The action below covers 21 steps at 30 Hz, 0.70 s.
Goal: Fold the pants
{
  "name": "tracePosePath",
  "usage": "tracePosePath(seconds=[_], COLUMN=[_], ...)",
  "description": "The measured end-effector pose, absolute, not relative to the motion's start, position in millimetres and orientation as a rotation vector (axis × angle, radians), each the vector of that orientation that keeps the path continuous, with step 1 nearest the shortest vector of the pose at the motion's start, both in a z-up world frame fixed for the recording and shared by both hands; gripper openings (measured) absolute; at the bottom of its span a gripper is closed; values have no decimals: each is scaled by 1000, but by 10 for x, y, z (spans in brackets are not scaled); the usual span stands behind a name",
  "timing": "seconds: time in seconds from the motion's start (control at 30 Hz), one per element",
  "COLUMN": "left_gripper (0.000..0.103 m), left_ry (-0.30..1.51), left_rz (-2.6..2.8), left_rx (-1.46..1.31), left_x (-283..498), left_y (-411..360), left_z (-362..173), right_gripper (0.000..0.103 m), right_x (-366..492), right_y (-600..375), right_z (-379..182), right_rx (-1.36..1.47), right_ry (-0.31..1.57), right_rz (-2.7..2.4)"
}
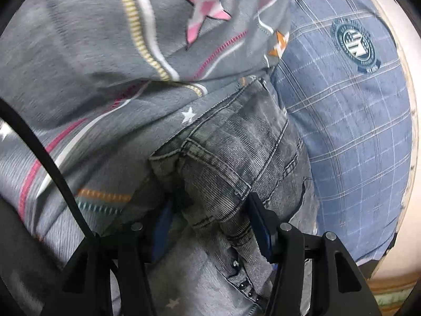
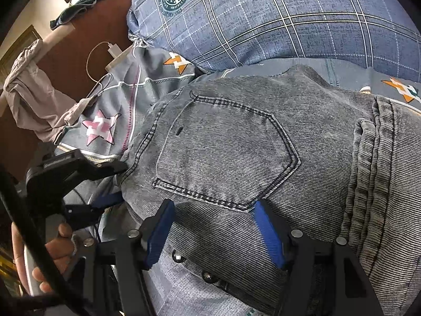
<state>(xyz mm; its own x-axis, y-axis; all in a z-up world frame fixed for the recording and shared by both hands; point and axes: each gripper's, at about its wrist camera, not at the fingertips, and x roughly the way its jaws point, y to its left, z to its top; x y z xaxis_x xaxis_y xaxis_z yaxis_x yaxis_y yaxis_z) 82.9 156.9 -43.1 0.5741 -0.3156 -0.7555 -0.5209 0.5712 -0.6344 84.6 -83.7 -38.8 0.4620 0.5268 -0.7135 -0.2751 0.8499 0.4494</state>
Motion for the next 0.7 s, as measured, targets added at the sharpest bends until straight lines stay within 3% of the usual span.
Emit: tracePosePath(seconds=[0.17,0.47,0.53,0.6,0.7], left_gripper=[57,56,41,32,29], left_ry=[1019,945,924,909,853], left_rz=[170,115,111,110,110], left_rx=[-883,-1115,-1105,-1045,-995], left_x=[856,1010,989,984,973], left_y=[1321,1595,1573,1516,1457], left_z=[-399,-606,-571,-506,-380], right_gripper=[68,68,68,68,68], right_x=[854,810,797,785,773], right_y=[-777,-758,-752,-752,-770], right_z=[-384,-380,-377,-375,-383], right_rx=[238,207,198,194,204], right_ry=[961,950,949,949,948], right_rz=[494,484,483,482,494])
